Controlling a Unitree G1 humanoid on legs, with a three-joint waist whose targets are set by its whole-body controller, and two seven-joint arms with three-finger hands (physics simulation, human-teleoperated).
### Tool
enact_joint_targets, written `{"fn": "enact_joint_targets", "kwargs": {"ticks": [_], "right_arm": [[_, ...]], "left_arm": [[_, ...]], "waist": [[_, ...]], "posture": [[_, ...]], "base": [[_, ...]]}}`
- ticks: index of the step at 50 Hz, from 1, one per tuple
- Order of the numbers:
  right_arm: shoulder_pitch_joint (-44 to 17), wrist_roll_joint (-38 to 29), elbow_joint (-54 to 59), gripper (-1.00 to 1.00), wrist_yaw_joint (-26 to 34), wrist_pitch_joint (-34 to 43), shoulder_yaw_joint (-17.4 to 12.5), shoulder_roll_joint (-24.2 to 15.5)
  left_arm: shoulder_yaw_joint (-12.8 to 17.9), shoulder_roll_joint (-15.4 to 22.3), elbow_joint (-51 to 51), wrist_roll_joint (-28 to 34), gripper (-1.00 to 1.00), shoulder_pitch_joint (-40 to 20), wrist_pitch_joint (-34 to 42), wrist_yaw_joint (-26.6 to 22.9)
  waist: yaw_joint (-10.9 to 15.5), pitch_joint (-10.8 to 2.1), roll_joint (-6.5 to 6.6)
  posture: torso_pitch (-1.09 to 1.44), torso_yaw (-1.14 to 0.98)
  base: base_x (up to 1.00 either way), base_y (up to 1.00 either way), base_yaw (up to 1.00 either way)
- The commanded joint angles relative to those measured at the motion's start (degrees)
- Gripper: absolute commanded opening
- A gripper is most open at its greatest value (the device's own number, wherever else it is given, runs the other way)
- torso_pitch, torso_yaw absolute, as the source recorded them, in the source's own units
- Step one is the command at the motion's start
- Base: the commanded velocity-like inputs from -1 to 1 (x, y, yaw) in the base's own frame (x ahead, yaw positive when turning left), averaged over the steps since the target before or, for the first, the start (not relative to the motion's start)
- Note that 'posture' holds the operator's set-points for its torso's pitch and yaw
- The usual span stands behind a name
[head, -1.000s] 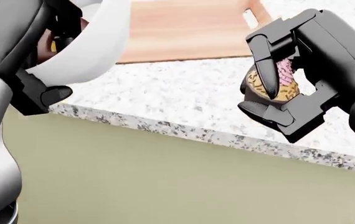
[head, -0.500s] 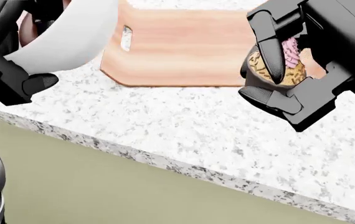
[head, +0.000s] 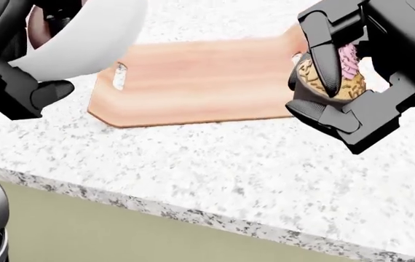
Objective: Pick up the bowl with donut and place it on the tray. Pick up the cupcake and place it on the tray.
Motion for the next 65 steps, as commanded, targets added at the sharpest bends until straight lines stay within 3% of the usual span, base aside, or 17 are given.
{"fn": "enact_joint_targets", "kwargs": {"ticks": [1,4,8,10,12,13,15,16,20,26,29,30,31,37,52,65], "right_arm": [[-1.9,-0.4,-0.6,-1.0,-0.7,-0.8,-0.4,-0.4],[-1.7,-0.2,-0.5,-1.0,-0.8,-1.2,-0.4,-0.2],[-1.7,-0.3,-0.8,-1.0,-0.8,-1.0,-0.2,-0.2],[-1.5,-0.2,-0.5,-1.0,-0.9,-1.5,-0.4,0.0],[-1.6,-0.1,-0.6,-1.0,-0.9,-1.4,-0.3,0.1],[-1.6,-0.1,-0.7,-1.0,-0.9,-1.4,-0.3,0.1],[-1.6,0.0,-0.7,-1.0,-0.9,-1.5,-0.3,0.0],[-1.6,0.0,-0.6,-1.0,-0.9,-1.6,-0.3,0.0],[-2.0,-0.1,-1.3,-1.0,-0.4,-0.7,-0.5,-0.6],[-2.3,0.0,-1.7,-1.0,0.1,-0.2,-0.9,-1.2],[-2.5,0.1,-1.5,-1.0,0.1,-0.2,-1.0,-1.4],[-2.6,0.1,-1.5,-1.0,0.1,-0.2,-1.0,-1.5],[-2.6,0.1,-1.4,-1.0,0.0,-0.2,-1.0,-1.5],[-2.9,0.1,-1.2,-1.0,-0.2,-0.3,-0.8,-1.4],[-2.9,0.6,-1.3,-1.0,-0.7,-0.3,-0.9,-1.3],[-2.3,1.4,-1.2,-1.0,-1.4,-1.1,-1.2,-1.2]], "left_arm": [[0.8,0.6,-0.5,0.2,-1.0,-1.9,-0.3,1.6],[0.7,0.5,-0.6,0.3,-1.0,-1.7,-0.3,1.6],[0.7,0.4,-0.7,0.2,-1.0,-1.3,-0.4,1.9],[0.7,0.4,-0.7,0.2,-1.0,-1.2,-0.4,1.9],[0.8,0.5,-0.7,0.2,-1.0,-1.3,-0.3,1.8],[0.8,0.5,-0.7,0.1,-1.0,-1.2,-0.4,2.0],[0.8,0.5,-0.9,0.1,-1.0,-1.1,-0.4,1.9],[0.9,0.5,-0.9,0.0,-1.0,-1.1,-0.4,1.9],[0.9,0.6,-1.2,0.0,-1.0,-1.0,-0.3,1.7],[1.0,0.8,-1.1,-0.1,-1.0,-1.4,-0.2,1.6],[0.9,0.8,-1.2,-0.1,-1.0,-1.5,-0.2,1.5],[0.9,0.8,-1.2,-0.1,-1.0,-1.5,-0.2,1.5],[1.0,0.9,-1.0,-0.2,-1.0,-1.6,-0.2,1.6],[0.2,0.4,1.0,0.1,-1.0,-3.1,-0.7,2.0],[-2.4,-2.0,13.2,2.8,-1.0,-11.1,-6.0,6.5],[-5.1,-5.4,21.0,6.5,-1.0,-10.9,-12.0,12.9]], "waist": [[0.6,-0.77,-1.25],[0.9,-1.68,-1.36],[0.7,-1.61,-0.59],[0.2,-1.45,0.22],[-0.1,-3.1,0.9],[-0.5,-2.76,1.04],[-0.9,-3.08,3.22],[-1.2,-3.17,1.06],[-0.6,-1.39,3.03],[-0.3,-0.23,1.1],[0.7,-1.15,-1.78],[0.6,-0.85,-1.9],[0.5,-1.06,-0.65],[0.2,-2.26,0.48],[-0.2,-2.67,-0.01],[-0.4,-2.96,-0.3]], "posture": [[0.0,0.0],[0.0,0.0],[0.0,0.0],[0.0,0.0],[0.0,0.0],[0.0,0.0],[0.0,0.0],[0.0,0.0],[0.0,0.0],[0.0,0.0],[0.0,0.0],[0.0,0.0],[0.0,0.0],[0.0,0.0],[0.0,0.0],[0.0,0.0]], "base": [[0.51,0.0,0.0],[0.5,0.0,0.0],[0.51,0.0,0.0],[0.4,0.0,0.0],[0.04,0.0,0.0],[0.0,0.0,0.0],[0.0,0.0,0.0],[0.0,0.0,0.0],[0.0,0.0,0.0],[0.0,0.0,0.0],[0.0,0.0,0.0],[0.0,0.0,0.0],[0.0,0.0,0.0],[0.0,0.0,0.0],[0.0,0.0,0.0],[0.0,0.0,0.0]]}}
